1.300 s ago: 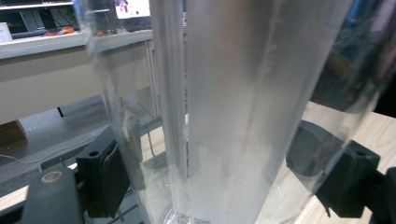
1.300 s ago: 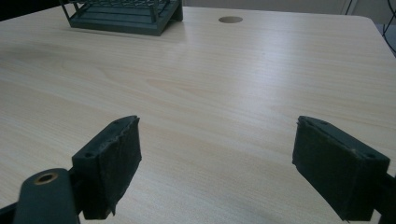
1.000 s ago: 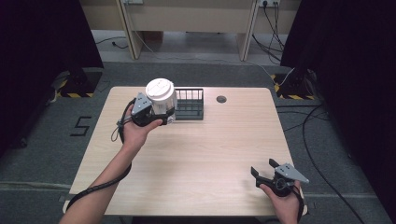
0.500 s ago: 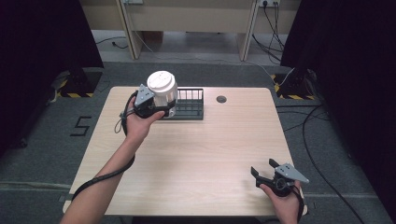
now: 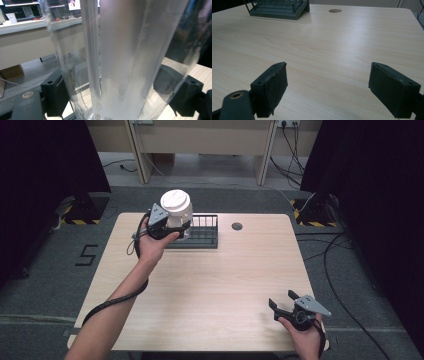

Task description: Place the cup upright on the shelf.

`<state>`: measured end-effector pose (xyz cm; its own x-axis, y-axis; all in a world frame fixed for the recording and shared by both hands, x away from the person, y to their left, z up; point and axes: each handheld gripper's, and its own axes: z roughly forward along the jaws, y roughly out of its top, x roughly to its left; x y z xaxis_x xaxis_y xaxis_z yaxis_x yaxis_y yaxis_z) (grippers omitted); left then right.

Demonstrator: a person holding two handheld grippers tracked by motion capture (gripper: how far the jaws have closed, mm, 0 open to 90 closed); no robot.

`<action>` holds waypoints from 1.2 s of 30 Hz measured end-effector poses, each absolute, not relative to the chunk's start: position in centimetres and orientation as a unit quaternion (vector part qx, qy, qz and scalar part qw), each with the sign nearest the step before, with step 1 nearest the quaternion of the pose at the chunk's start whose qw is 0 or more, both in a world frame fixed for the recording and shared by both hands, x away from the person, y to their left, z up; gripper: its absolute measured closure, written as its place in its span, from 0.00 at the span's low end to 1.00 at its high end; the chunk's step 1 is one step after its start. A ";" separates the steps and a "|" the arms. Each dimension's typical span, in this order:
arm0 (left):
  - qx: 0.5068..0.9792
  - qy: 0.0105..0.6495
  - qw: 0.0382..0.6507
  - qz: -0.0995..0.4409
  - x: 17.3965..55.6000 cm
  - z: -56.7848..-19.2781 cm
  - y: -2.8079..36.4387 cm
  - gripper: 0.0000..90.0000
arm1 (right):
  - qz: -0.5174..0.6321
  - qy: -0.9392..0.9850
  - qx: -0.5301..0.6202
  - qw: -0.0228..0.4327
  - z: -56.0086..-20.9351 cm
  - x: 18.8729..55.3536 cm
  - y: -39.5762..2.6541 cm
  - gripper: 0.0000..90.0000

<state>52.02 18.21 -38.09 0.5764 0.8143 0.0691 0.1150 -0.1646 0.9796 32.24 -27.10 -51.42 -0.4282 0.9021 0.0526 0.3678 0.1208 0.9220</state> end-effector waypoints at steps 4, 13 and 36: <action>0.694 0.337 0.552 0.317 52.4 -38.0 18.0 0.19 | 0.481 0.695 0.456 0.278 -51.4 32.2 -27.1 0.18; 0.691 0.338 0.554 0.319 53.5 -37.4 17.4 0.19 | 0.481 0.695 0.455 0.281 -51.4 32.2 -27.2 0.18; 0.688 0.355 0.545 0.321 56.3 -36.9 16.6 0.19 | 0.483 0.695 0.454 0.279 -51.4 32.2 -27.2 0.18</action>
<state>56.34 16.63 -36.94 0.5410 0.8393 0.0546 0.1386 -0.1529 0.9785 32.23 -27.17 -51.44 -0.4315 0.9007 0.0500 0.3612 0.1218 0.9245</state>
